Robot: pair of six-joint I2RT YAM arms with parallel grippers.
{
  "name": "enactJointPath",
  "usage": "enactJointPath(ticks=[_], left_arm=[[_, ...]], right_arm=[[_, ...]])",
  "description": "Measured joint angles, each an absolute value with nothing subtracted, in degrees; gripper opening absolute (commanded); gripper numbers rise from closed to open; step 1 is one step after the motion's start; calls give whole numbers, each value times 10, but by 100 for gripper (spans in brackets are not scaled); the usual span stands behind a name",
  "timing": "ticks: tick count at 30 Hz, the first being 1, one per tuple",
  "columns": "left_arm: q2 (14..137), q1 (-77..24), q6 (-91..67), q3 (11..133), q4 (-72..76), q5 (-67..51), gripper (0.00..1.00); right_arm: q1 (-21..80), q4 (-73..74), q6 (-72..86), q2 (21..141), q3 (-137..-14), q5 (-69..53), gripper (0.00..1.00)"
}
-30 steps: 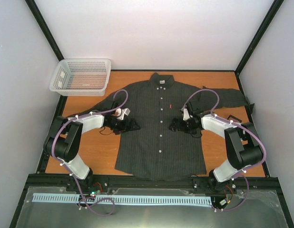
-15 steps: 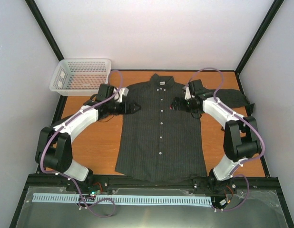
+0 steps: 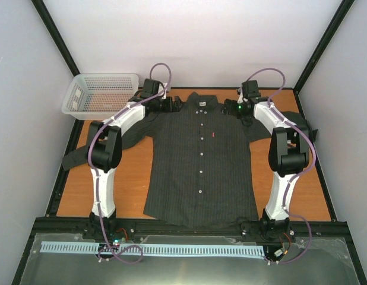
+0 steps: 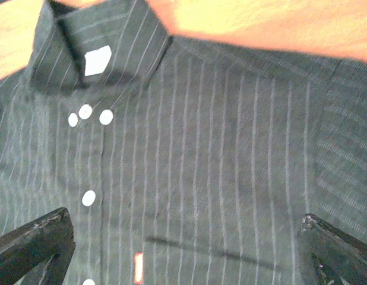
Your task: Pin the brooch onto the clothing
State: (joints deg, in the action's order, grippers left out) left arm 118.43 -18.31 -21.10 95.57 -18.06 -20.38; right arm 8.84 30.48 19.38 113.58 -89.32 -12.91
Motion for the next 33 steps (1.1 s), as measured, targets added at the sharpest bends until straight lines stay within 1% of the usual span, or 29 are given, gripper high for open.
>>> enactJointPath(ticks=[3,9,22,27,33], left_arm=[[1245,-181,-198,998,-192,-199,100],[1303,-177,-183,1050,-205,-197,100],[1394,-132,-183,1121,-226,-205,100],[1423,-116,-183,1173,-245,-209,100],[1454,-111,-180,1239,-279,-201,100]], right_arm=[[74,314,194,1183,-946,-126,100],[67,336,189,1269,-1035,-121,100],[66,377,180,1373,-1140,-122,100],[65,384,176,1419,-1214,-125,100],[64,406,169,1489,-1335,-135,100]])
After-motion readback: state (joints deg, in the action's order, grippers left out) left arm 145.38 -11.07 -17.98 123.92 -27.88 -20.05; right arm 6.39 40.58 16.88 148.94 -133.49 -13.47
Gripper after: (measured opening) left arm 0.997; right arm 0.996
